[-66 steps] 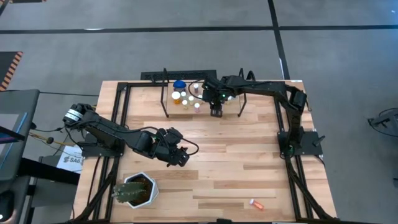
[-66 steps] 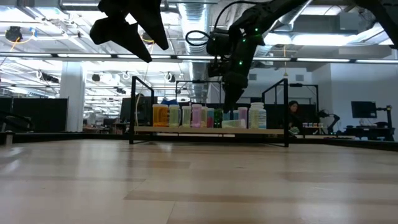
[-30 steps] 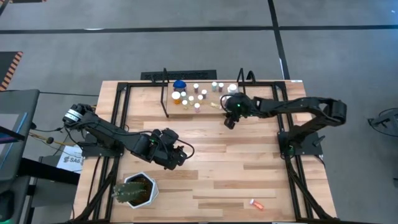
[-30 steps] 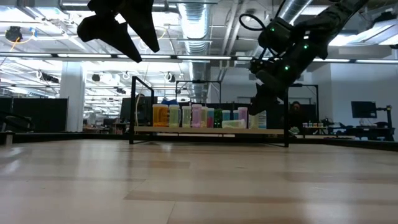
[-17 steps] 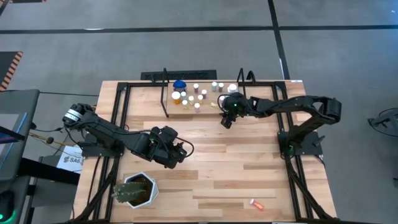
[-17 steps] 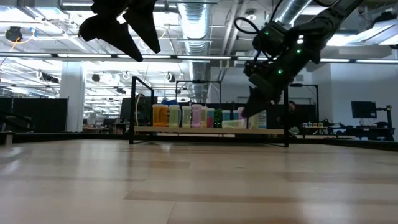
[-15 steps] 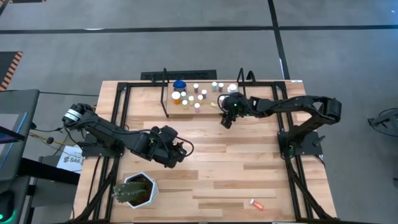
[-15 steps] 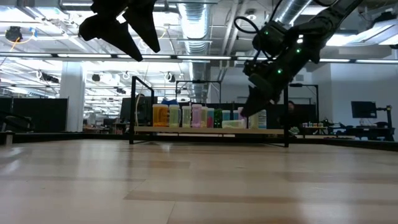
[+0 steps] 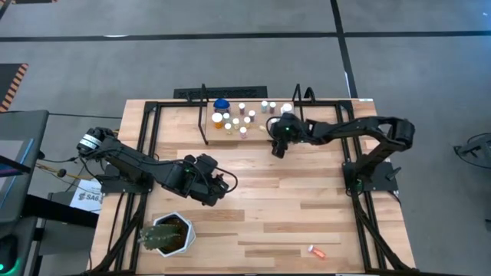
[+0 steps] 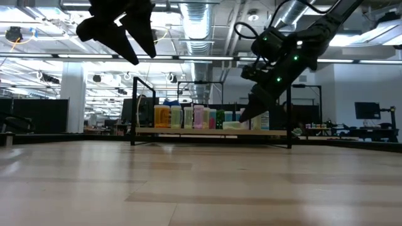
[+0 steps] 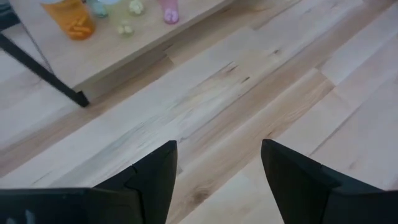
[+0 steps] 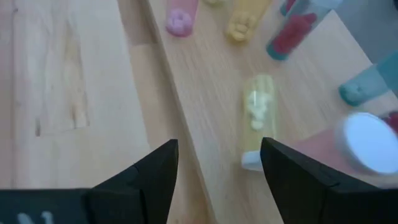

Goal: Pick and place medicine bottles onto shelf by color
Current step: Put the yellow pill bottle on the shelf

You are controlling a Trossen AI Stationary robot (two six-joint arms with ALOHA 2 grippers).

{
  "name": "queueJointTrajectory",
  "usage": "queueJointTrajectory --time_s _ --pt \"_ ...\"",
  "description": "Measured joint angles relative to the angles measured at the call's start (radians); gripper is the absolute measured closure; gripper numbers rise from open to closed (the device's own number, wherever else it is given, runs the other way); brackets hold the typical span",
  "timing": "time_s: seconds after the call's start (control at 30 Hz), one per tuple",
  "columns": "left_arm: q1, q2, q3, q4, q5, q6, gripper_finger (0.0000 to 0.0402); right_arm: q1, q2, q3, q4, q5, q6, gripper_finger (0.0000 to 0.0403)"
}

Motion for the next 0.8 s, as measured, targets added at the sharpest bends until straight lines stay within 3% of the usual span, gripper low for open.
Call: queueJointTrajectory --time_s 0.33,0.67,0.8 --pt "0.000 -0.007 0.001 -0.037 0.007 -0.048 0.0182 0.021 0.004 -0.003 0.016 0.002 0.000 0.0149" --pt "0.005 -0.006 0.001 -0.036 0.004 -0.041 0.0182 0.013 -0.005 0.000 0.134 0.006 -0.193 0.0149" --pt "0.005 -0.006 0.001 -0.038 0.004 -0.040 0.0182 -0.016 0.009 0.036 0.090 0.006 -0.198 0.0149"
